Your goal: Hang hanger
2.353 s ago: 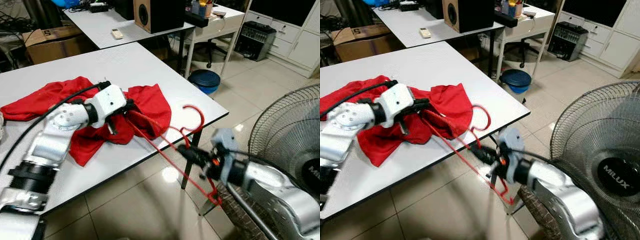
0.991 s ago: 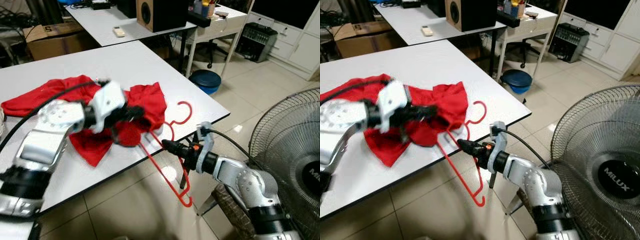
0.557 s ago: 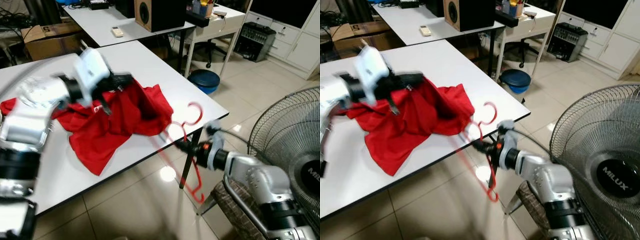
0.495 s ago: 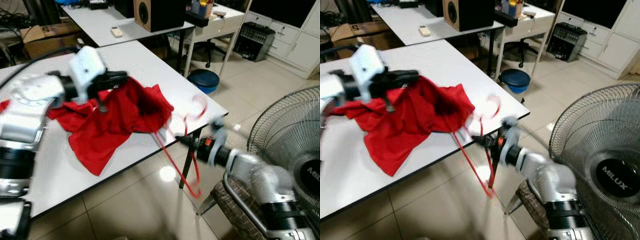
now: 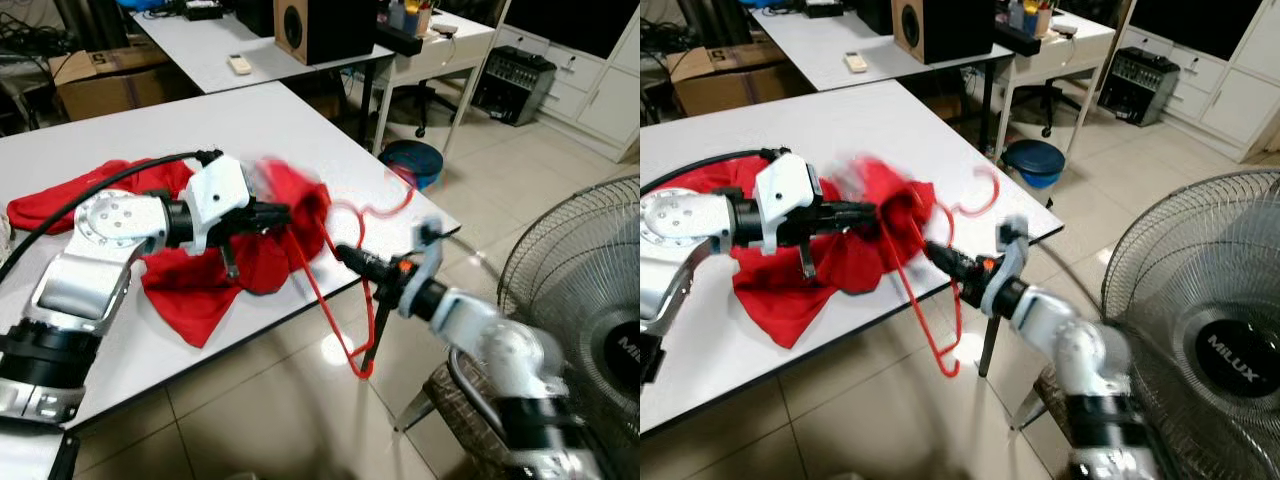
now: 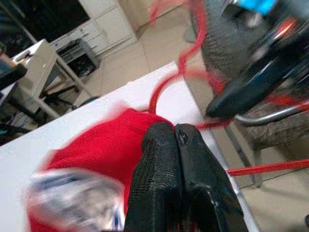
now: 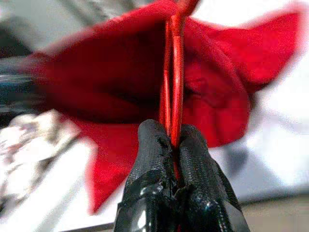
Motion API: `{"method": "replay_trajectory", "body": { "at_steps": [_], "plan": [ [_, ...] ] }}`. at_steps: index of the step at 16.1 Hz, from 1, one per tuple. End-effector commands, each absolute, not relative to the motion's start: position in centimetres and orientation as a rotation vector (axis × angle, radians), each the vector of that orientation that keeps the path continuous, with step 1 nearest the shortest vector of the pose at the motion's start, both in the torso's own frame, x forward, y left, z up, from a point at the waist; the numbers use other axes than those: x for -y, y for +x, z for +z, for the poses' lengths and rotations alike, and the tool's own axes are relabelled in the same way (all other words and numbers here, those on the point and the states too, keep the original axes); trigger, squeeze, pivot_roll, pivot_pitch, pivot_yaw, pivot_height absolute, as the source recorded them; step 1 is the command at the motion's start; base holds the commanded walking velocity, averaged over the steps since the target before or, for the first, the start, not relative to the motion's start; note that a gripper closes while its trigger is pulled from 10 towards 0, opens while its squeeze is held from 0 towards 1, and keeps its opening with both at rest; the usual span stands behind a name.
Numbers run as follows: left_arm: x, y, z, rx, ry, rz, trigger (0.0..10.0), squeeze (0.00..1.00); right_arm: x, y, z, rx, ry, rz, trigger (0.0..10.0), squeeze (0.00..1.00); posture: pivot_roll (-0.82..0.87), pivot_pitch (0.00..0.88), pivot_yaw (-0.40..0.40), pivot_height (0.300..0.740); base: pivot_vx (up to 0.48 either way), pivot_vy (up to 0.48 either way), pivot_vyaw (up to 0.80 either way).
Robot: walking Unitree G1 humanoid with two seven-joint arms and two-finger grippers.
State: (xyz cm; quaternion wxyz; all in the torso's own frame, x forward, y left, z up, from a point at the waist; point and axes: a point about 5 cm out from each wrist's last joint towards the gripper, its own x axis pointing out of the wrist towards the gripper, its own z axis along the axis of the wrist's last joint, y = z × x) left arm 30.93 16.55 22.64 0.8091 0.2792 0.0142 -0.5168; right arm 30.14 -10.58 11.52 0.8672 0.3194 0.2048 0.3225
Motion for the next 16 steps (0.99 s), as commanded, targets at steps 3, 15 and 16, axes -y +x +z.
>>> {"method": "replay_trajectory", "body": {
  "at_steps": [3, 15, 16],
  "plan": [
    [-16.6, 29.8, 21.9, -0.121, 0.636, -1.206, 0.0, 0.0, 10.9, 31.8, 11.1, -0.409, 0.799, 0.536, 10.0, 0.0, -0.12, 0.0, 0.003, 0.74, 0.0, 0.0, 0.0],
    [-15.9, 27.9, 19.5, -0.287, 0.603, -1.341, 0.0, 0.0, 7.9, 36.1, 13.0, -0.302, 1.382, 0.401, 10.0, 0.0, -0.08, 0.0, 0.005, 0.74, 0.0, 0.0, 0.0],
    [-15.6, 27.7, 19.7, -0.28, 0.585, -1.358, 0.0, 0.0, 7.2, 36.4, 13.3, -0.293, 1.435, 0.399, 10.0, 0.0, -0.07, 0.0, 0.004, 0.74, 0.0, 0.0, 0.0]
  ]
}}
